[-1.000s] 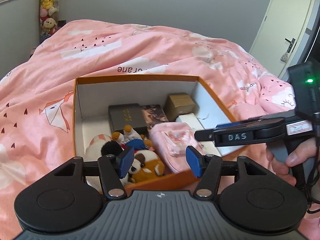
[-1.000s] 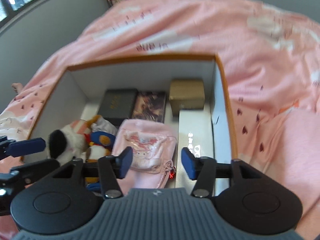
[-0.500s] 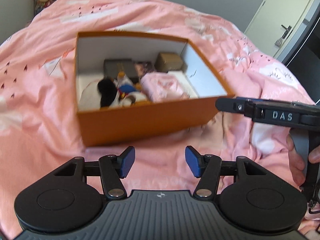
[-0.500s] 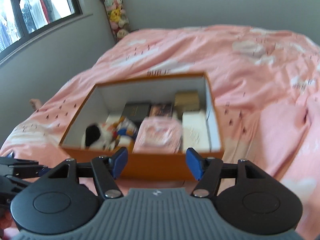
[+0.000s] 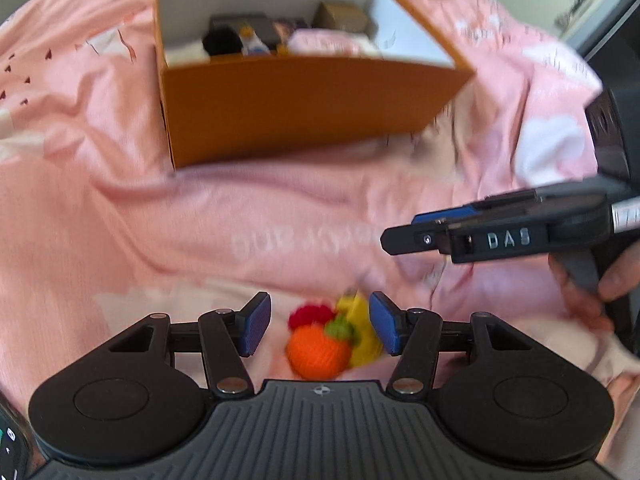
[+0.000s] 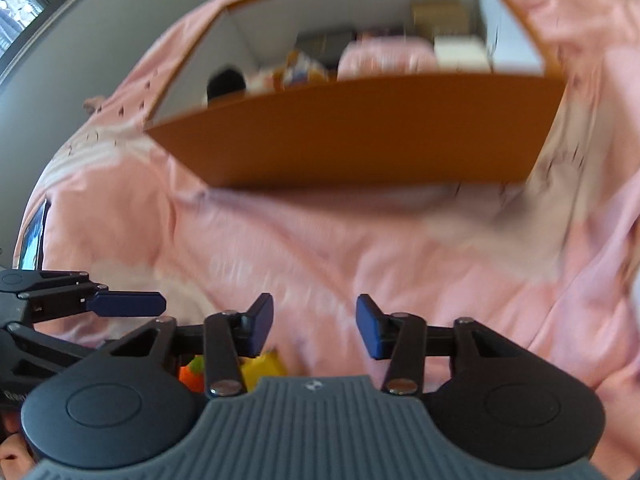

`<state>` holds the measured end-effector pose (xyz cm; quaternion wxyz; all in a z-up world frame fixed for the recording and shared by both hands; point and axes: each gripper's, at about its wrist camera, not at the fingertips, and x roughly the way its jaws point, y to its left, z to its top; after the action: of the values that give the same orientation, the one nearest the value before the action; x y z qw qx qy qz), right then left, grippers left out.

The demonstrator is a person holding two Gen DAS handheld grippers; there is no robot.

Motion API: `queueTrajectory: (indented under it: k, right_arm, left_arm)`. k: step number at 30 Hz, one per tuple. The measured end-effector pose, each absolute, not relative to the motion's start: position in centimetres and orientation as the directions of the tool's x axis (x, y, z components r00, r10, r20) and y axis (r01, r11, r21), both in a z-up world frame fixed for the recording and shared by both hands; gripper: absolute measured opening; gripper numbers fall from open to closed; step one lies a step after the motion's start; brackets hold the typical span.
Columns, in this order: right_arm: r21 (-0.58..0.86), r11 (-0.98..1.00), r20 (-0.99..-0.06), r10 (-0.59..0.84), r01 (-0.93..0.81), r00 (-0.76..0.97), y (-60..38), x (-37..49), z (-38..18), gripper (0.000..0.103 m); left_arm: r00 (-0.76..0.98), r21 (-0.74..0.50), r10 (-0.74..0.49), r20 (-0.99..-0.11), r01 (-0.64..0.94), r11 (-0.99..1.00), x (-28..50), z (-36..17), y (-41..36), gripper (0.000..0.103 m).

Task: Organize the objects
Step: 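Move both grippers out of the box toward the crocheted fruit and tape measure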

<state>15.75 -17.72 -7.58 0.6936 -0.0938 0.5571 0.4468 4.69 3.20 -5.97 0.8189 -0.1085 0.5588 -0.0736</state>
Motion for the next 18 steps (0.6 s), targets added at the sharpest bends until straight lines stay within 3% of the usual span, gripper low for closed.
queueTrajectory:
  k: [6,11,18]
  right_arm:
    - [0.448,0.579,-0.862,0.481,-0.681,-0.159,-17.6,15.1,-10.2,0.039]
    - [0.449,0.544,-0.864,0.466,-0.709,-0.190,-17.2,14.4,-10.6,0.039]
    - [0.401,0.428,-0.871,0.451,-0.810,-0.193,-16.3,12.9,-9.8,0.039]
  left_arm:
    - [0.292,-0.267,-0.272,-0.917,0.057,0.962,4.6,-7.5,1.9,0.065]
    - [0.277,-0.225,-0.237,-0.931,0.073,0.972,4.6,-8.3,1.4,0.065]
    - [0.266,-0.183,-0.199,-0.943,0.083,0.980,3.8,-8.4,1.6,0.049]
